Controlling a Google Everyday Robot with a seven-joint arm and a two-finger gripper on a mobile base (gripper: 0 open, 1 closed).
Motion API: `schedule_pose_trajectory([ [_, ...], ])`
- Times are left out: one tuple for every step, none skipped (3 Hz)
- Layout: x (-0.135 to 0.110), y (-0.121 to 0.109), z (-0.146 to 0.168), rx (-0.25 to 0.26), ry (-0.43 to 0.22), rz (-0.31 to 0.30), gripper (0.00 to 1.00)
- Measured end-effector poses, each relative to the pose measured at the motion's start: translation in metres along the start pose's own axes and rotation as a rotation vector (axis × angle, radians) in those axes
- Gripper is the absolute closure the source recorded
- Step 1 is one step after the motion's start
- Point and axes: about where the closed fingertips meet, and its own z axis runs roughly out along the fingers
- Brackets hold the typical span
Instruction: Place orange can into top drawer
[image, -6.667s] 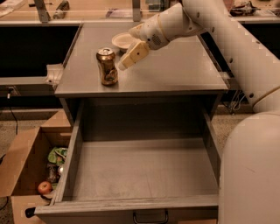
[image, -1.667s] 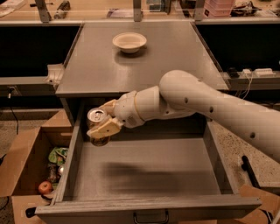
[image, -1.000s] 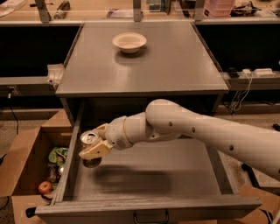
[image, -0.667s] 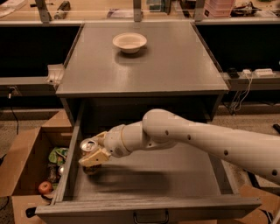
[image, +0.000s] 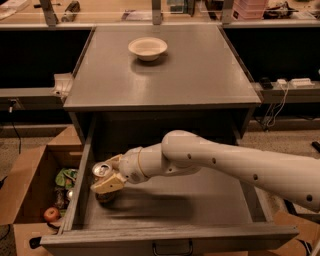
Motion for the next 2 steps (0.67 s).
schedule_pose_trajectory([
  [0.0000,0.0000,0.0000,0.000,0.000,0.000,0.42],
  [0.0000,0.0000,0.0000,0.000,0.000,0.000,0.19],
])
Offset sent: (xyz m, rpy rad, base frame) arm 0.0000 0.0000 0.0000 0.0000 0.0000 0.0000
